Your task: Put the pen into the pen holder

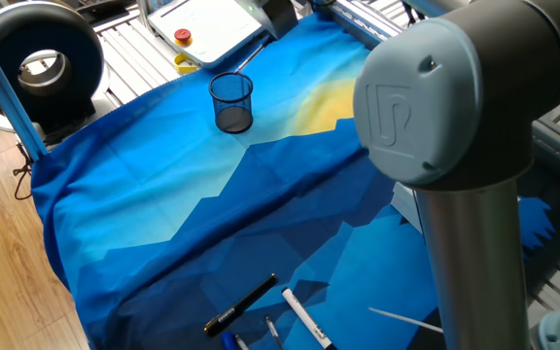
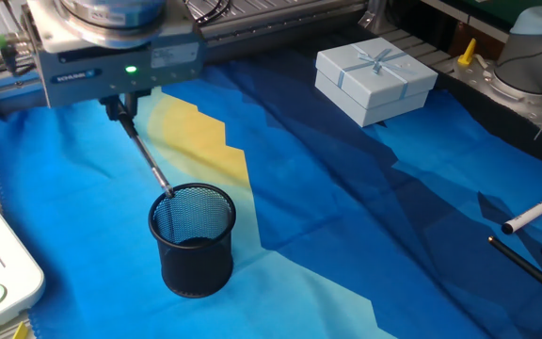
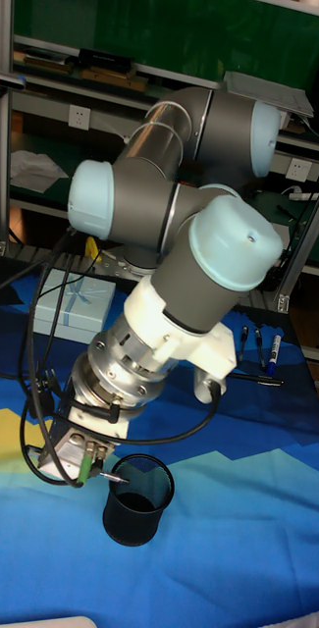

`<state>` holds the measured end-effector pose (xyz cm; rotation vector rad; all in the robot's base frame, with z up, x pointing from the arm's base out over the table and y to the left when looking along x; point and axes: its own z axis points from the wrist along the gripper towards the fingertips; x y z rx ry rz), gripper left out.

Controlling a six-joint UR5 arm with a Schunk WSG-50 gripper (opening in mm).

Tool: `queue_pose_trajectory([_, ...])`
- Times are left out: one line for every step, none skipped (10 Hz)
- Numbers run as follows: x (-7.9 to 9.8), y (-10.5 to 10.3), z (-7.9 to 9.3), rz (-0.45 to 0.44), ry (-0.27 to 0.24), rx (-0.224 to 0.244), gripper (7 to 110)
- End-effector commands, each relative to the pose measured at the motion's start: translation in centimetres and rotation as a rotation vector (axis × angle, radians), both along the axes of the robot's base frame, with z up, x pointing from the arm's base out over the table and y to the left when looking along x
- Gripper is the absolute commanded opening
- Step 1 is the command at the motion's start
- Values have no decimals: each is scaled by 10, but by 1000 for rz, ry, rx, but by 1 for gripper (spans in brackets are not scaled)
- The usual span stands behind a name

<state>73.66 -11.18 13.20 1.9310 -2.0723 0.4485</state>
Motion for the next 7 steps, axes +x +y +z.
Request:
queue_pose_trajectory([-11,1,-1,-20,24,-58,7])
queue_pose_trajectory([-13,3,-2,-25,27,-69,7])
queue_pose_trajectory([-13,6,-4,-33,25,-70,7])
queue_pose_trajectory([-13,10,-5,-37,24,-72,7])
queue_pose_trajectory([-14,14,-4,-49,29,-87,7])
queue_pose_trajectory([-14,18,-4,-61,26,-103,7])
queue_pose_trajectory([-16,19,-4,-72,28,-130,7])
